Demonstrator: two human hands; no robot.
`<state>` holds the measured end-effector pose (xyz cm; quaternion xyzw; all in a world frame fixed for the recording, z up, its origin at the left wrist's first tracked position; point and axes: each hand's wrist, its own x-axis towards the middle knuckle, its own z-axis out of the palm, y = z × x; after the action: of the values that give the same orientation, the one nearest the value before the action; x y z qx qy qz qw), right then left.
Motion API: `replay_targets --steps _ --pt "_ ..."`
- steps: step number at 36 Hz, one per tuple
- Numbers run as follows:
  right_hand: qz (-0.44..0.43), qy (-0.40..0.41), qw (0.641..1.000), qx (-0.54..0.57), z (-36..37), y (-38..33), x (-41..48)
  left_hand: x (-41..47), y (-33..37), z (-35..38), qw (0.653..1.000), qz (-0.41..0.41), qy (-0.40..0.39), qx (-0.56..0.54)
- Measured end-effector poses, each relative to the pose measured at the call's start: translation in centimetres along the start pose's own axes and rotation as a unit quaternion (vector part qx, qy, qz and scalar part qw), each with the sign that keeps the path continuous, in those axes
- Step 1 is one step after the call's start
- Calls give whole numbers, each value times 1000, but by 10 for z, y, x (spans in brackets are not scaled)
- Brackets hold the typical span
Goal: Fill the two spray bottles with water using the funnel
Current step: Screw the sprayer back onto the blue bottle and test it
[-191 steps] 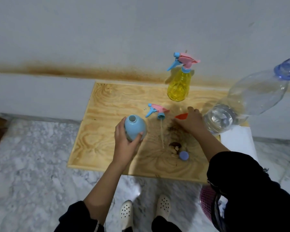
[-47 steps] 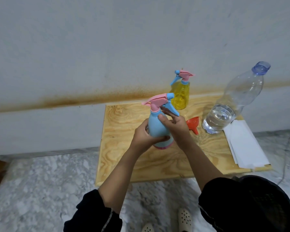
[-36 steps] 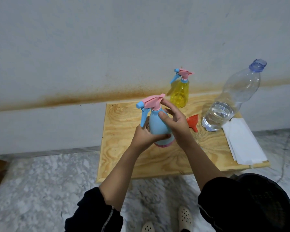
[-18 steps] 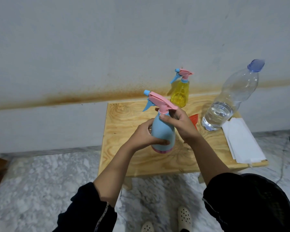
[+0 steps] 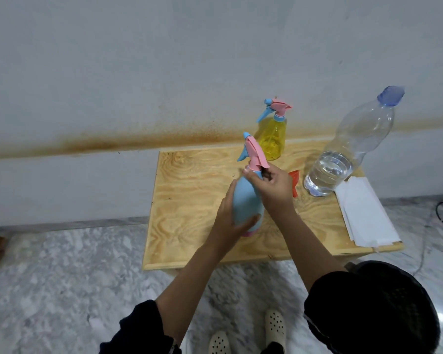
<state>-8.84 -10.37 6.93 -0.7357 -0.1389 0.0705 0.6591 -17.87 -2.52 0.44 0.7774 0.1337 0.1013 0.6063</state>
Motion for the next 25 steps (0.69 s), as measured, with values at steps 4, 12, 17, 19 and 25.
replay_targets --steps 4,12,17,19,25 --pt "9 23 1000 6 -1 7 3 -9 -4 7 998 26 32 39" --pt "8 46 997 -65 8 14 1 -12 -16 18 995 7 72 67" --pt "-10 -8 991 -135 10 21 2 -22 -23 21 995 -39 85 39" --pt "-21 -44 987 -155 10 26 1 -25 -24 23 994 -53 94 16" --pt "16 -141 978 -151 16 46 7 -32 -23 31 990 -90 93 -53"
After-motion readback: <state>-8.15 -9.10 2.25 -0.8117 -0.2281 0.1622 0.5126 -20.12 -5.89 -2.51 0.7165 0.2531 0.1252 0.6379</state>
